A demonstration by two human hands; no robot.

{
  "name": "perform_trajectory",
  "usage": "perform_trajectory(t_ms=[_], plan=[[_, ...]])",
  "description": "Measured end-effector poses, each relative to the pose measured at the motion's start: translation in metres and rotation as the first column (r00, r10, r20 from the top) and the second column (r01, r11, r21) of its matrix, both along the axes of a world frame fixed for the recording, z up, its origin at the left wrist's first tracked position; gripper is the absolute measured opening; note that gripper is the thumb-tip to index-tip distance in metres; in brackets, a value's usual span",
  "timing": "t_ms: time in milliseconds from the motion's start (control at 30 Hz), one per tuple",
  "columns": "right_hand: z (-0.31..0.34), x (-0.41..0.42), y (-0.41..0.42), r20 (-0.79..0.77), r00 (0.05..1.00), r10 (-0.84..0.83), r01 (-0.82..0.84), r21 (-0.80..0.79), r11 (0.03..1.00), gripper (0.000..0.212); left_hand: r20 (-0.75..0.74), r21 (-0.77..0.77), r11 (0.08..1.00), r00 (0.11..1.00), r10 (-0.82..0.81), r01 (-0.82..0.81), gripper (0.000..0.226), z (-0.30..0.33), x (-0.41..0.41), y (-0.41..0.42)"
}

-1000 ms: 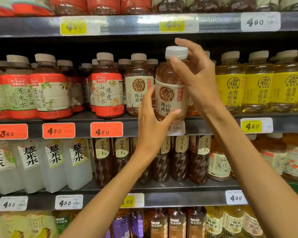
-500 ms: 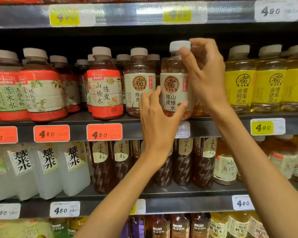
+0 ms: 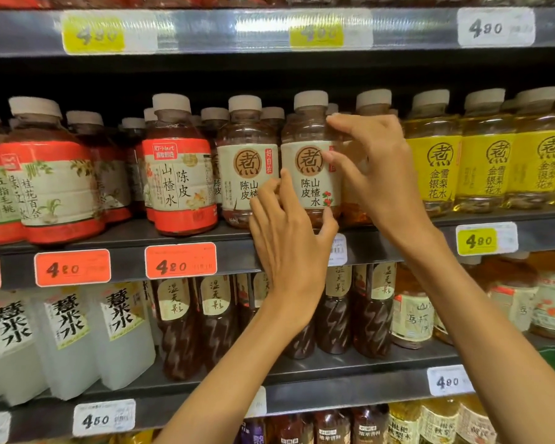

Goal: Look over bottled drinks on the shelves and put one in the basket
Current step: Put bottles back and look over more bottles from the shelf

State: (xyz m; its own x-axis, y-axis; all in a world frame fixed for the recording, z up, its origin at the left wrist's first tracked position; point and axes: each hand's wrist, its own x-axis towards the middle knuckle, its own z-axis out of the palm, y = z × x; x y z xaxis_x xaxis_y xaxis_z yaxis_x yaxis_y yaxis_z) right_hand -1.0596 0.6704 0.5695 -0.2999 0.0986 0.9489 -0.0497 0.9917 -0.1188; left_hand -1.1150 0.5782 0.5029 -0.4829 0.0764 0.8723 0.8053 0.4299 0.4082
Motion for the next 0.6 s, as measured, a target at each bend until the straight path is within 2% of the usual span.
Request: perform_trajectory(t_ms=[300,433,533,600], plan=[[-0.003,0.002,0.006,0.008,0.998,-0.055,0.055,0.02,0.998,0.045,0.023,-0.018,1.0,1.0,0.009,-0.008,0.073,0.004,0.002,-0.003],[0.005,0.016,0.027,-0.095,0.97,-0.222,0.215,-0.075,0.974,0.052,0.006,-0.025,0.999,0.999,0.035,-0.035,0.079,0.007,0.01,0.001],[0.012,0.018,0.041,0.022,0.95,-0.311,0.312,-0.102,0.945,0.065,-0.025,-0.028,0.998,0.998,0.06,-0.061,0.078,0.011,0.019,0.007],[0.013,0.016,0.046,0.119,0.939,-0.324,0.333,-0.074,0.94,0.065,-0.065,-0.014,0.997,0.996,0.069,-0.07,0.074,0.012,0.024,0.012]])
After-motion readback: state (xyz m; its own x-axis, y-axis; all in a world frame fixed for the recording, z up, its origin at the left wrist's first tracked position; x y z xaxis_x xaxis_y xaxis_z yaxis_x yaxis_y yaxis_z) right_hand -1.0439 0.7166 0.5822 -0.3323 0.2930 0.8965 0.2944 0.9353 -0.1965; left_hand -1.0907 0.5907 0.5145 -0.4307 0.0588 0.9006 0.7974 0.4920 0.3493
